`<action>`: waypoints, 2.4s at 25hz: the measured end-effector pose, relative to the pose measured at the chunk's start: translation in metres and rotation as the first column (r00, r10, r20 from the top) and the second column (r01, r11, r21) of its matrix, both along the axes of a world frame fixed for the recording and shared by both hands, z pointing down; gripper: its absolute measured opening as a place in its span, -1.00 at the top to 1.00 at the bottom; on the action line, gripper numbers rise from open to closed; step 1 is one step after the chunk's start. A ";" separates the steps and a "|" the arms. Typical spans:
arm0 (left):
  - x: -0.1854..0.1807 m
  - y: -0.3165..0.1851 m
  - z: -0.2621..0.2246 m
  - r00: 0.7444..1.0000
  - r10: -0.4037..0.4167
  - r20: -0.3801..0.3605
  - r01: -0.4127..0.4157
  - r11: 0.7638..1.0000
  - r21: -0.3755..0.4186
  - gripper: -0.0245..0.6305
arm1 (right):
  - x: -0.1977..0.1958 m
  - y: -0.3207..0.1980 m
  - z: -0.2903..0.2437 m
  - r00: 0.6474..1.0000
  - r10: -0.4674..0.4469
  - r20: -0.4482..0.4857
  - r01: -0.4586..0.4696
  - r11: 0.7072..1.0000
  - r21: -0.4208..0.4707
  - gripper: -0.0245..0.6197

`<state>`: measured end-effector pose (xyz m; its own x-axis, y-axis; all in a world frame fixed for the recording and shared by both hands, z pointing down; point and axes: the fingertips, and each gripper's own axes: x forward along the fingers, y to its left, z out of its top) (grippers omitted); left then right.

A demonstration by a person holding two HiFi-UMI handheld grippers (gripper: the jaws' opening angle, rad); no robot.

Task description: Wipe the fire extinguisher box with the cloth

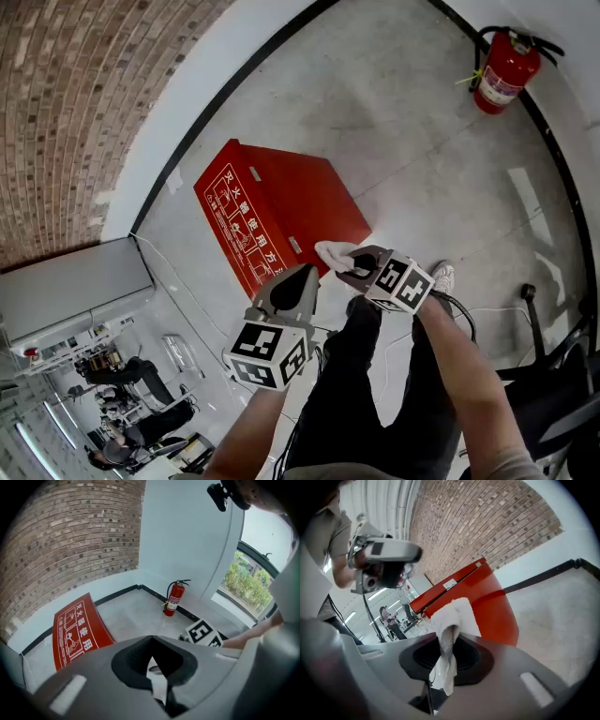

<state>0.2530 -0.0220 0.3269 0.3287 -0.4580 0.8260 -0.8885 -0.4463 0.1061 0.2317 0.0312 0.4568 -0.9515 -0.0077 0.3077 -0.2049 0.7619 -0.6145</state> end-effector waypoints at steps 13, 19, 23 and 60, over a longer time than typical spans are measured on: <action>0.034 0.114 0.111 0.972 0.158 -0.176 -0.187 0.968 -0.166 0.92 | -0.011 -0.018 0.028 0.996 0.063 -0.066 -0.059 0.996 0.061 0.66; 0.026 0.128 0.210 0.963 0.214 -0.162 -0.246 0.944 -0.218 0.92 | -0.021 -0.027 0.079 0.997 0.076 -0.001 -0.076 0.997 0.021 0.66; 0.036 0.117 0.272 0.958 0.243 -0.150 -0.272 0.937 -0.218 0.92 | -0.022 -0.034 0.141 0.999 0.038 0.004 -0.038 0.999 -0.029 0.66; 0.073 0.022 0.412 0.979 0.153 -0.133 -0.171 0.975 -0.140 0.92 | -0.057 -0.139 0.153 0.854 -0.227 0.468 0.279 0.959 -0.043 0.67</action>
